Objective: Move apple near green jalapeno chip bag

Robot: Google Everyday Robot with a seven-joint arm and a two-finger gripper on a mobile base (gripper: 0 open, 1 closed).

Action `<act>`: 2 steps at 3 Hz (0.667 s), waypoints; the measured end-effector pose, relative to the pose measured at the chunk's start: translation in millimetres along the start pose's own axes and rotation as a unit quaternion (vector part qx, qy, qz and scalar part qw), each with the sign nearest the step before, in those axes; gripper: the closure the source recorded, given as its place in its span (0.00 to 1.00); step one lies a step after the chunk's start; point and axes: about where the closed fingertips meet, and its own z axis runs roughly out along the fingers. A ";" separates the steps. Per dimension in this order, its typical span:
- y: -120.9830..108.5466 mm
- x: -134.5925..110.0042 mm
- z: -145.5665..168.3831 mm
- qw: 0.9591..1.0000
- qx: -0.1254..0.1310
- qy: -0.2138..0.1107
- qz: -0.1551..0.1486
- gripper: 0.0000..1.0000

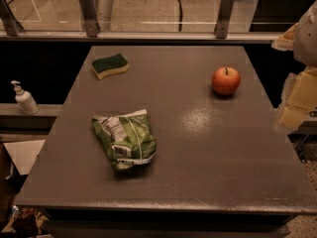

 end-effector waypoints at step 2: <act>-15.8 11.3 37.3 0.999 0.008 -0.033 0.006 0.00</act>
Offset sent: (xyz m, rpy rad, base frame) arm 0.0541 -0.0202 -0.0709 0.1291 -0.0572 -0.0036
